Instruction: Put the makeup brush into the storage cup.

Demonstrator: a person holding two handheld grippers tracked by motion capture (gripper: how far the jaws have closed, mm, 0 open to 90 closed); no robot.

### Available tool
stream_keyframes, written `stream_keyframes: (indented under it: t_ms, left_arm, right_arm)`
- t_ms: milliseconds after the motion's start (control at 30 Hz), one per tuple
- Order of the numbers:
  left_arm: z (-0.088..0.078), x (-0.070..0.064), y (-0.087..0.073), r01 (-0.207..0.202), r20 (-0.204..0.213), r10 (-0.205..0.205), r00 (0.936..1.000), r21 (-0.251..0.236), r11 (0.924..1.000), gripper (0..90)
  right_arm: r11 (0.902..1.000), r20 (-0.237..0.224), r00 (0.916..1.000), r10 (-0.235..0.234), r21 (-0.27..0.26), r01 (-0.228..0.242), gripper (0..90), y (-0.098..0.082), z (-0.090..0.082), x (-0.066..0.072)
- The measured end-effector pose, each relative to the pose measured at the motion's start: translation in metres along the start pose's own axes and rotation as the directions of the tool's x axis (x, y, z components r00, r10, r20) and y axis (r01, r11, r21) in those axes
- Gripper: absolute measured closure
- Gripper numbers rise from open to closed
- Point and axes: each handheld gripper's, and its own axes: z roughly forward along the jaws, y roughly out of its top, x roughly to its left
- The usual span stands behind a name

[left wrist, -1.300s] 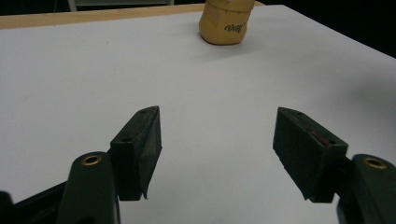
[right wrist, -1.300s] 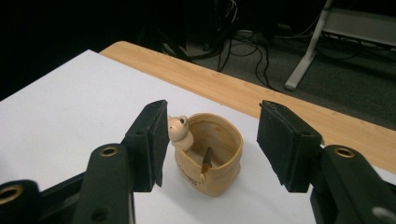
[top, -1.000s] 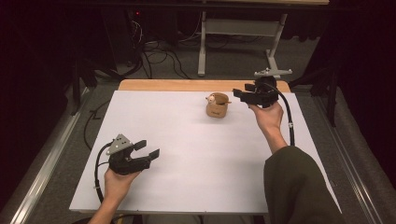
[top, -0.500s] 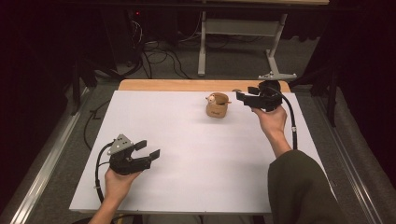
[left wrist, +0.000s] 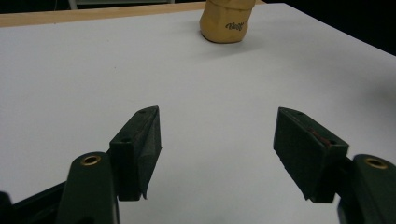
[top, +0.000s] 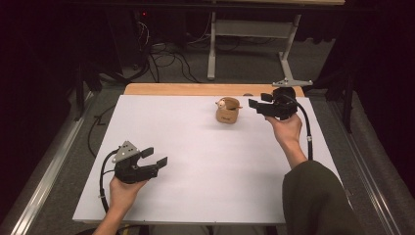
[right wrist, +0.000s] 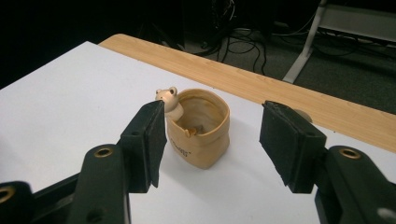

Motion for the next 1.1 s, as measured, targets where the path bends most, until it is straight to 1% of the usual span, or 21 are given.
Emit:
stream_keyframes:
  t_ms: [67,200,267,433,533,600,700,800,833,967,1033,1100]
  left_arm:
    - [0.0,0.0,0.0,0.003,0.002,-0.003,1.0,-0.006,1.0,32.7]
    - [0.001,-0.001,0.0,-0.006,0.003,0.006,1.0,0.001,1.0,32.7]
    - [0.001,-0.001,0.0,-0.004,0.002,0.004,1.0,0.002,1.0,32.6]
    - [0.0,0.0,0.0,0.003,0.004,-0.003,1.0,-0.004,1.0,32.7]
    - [0.001,-0.001,0.0,-0.005,0.003,0.005,1.0,0.001,1.0,32.6]
    - [0.001,-0.001,0.0,-0.004,0.003,0.004,1.0,0.001,1.0,32.7]
    - [0.0,0.0,0.0,-0.001,0.001,0.001,1.0,0.001,1.0,32.7]
    - [0.0,0.0,0.0,0.003,0.003,-0.003,1.0,-0.003,1.0,32.7]
    - [0.001,-0.001,0.0,0.001,0.003,-0.001,1.0,-0.001,1.0,32.7]
    - [0.001,-0.001,0.0,-0.006,0.003,0.006,1.0,0.002,1.0,32.7]
    - [0.0,0.0,0.0,0.0,0.002,0.0,1.0,0.001,1.0,32.7]
    - [0.0,0.0,0.0,0.002,0.001,-0.002,1.0,0.0,1.0,32.6]
  right_arm:
    - [1.0,0.001,1.0,-0.001,0.005,0.001,42.7,-0.001,0.0,0.0]
    - [1.0,0.0,1.0,-0.002,0.003,0.002,42.5,-0.003,-0.002,0.0]
    - [0.9999,-0.001,0.9999,-0.011,0.001,0.011,42.4,-0.003,-0.002,0.0]
    - [1.0,0.0,1.0,-0.005,-0.001,0.005,42.2,-0.004,-0.004,0.0]
    - [1.0,-0.001,1.0,-0.008,-0.001,0.008,42.1,-0.005,-0.005,0.0]
    - [1.0,-0.003,1.0,-0.007,-0.002,0.007,42.0,-0.006,-0.006,0.0]
    - [0.9999,-0.005,0.9999,-0.016,-0.002,0.016,41.9,-0.008,-0.006,0.001]
    - [0.9999,-0.005,0.9999,-0.012,0.003,0.012,41.8,-0.01,-0.007,0.001]
    - [0.9999,-0.007,0.9999,-0.015,0.001,0.015,41.8,-0.01,-0.007,0.001]
    - [1.0,-0.01,0.9999,-0.005,0.005,0.005,41.7,-0.013,-0.008,0.001]
    - [0.9999,-0.007,0.9999,-0.012,0.006,0.012,41.7,-0.014,-0.009,0.0]
    - [0.9999,-0.008,0.9999,-0.008,0.011,0.008,41.7,-0.015,-0.009,-0.001]
